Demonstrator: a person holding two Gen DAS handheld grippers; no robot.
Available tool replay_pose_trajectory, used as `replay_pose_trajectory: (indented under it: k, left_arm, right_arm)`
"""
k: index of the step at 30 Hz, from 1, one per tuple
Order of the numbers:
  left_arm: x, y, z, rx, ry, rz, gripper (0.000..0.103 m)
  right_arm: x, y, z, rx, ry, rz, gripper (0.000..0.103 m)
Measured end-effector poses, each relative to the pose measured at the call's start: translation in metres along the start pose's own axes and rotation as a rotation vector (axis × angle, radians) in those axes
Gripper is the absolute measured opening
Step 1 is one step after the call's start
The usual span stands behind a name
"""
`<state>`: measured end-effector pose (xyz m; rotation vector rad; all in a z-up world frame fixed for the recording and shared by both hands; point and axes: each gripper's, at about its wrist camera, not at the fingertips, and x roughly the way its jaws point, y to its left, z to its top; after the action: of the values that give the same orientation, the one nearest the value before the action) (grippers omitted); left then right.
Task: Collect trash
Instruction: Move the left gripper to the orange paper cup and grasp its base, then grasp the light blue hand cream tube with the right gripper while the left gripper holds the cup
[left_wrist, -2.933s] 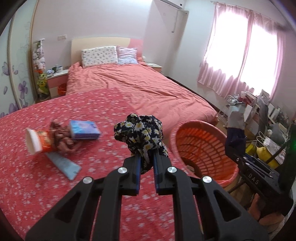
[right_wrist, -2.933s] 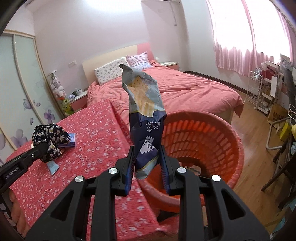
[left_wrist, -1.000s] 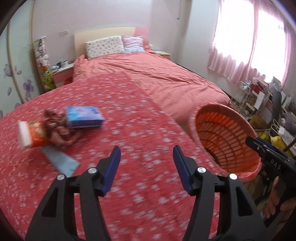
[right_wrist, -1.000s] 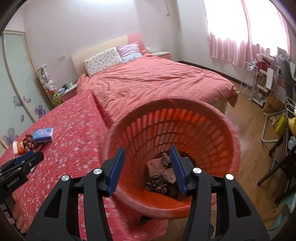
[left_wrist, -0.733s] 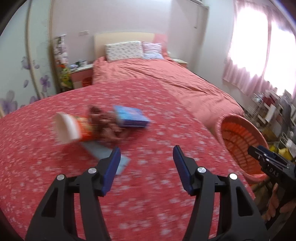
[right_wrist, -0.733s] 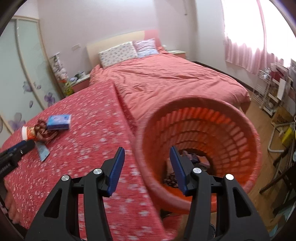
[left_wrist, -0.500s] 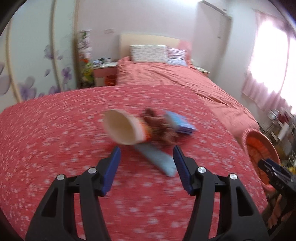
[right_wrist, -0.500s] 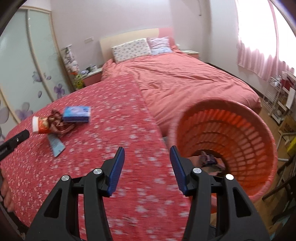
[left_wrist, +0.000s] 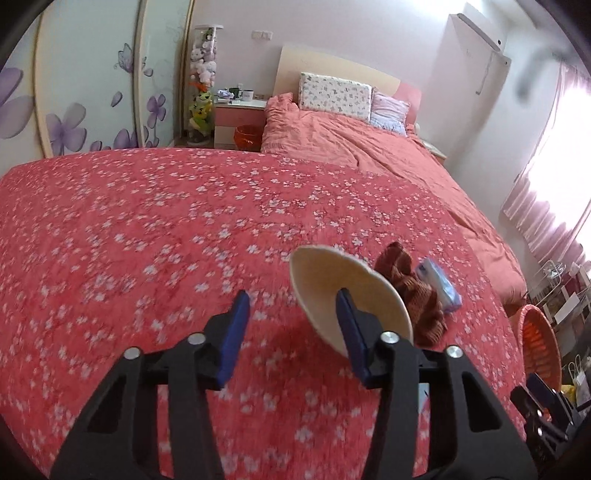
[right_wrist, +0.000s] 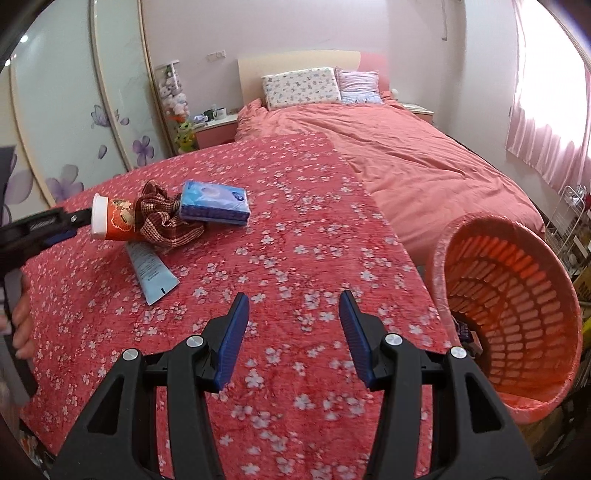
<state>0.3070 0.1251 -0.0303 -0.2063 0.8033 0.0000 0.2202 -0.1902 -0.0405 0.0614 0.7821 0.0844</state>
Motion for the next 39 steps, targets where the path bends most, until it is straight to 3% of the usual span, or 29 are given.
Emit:
replay_pose_trajectory:
  k: [5,9,11,18,26,30,34,39]
  left_arm:
    - [0.025,-0.005,0.008,0.025,0.036,-0.008,0.034]
    - [0.032,-0.011,0.014,0.055,0.022,-0.033,0.033]
    - [0.035,-0.015,0.015,0.08,0.017,-0.039,0.018]
    - [0.029,-0.013,0.012,0.069,-0.025,-0.045,0.013]
    - [-0.014,0.02,0.006,0.025,-0.131,0.017,0.007]
    - [-0.037,0.052,-0.001,-0.008,-0.197,0.099,0.006]
    - [-0.039,0.078,-0.013,-0.026,-0.176,0.137,0.005]
    - [-0.036,0.1,-0.035,-0.044,-0.083,0.117,0.009]
  right_arm:
    - [0.006,0.004,0.001,-0.009,0.012,0.0,0.051]
    - [0.009,0.007,-0.001,-0.017,0.02,-0.001,0.051]
    - [0.01,0.006,-0.002,-0.016,0.025,-0.001,0.051]
    - [0.01,0.008,-0.003,-0.017,0.028,0.002,0.051]
    - [0.01,0.016,-0.003,-0.035,0.026,0.009,0.051]
    - [0.012,0.025,-0.003,-0.045,0.035,0.017,0.051]
    - [0.014,0.038,-0.003,-0.065,0.041,0.03,0.051]
    - [0.016,0.053,-0.002,-0.088,0.047,0.05,0.051]
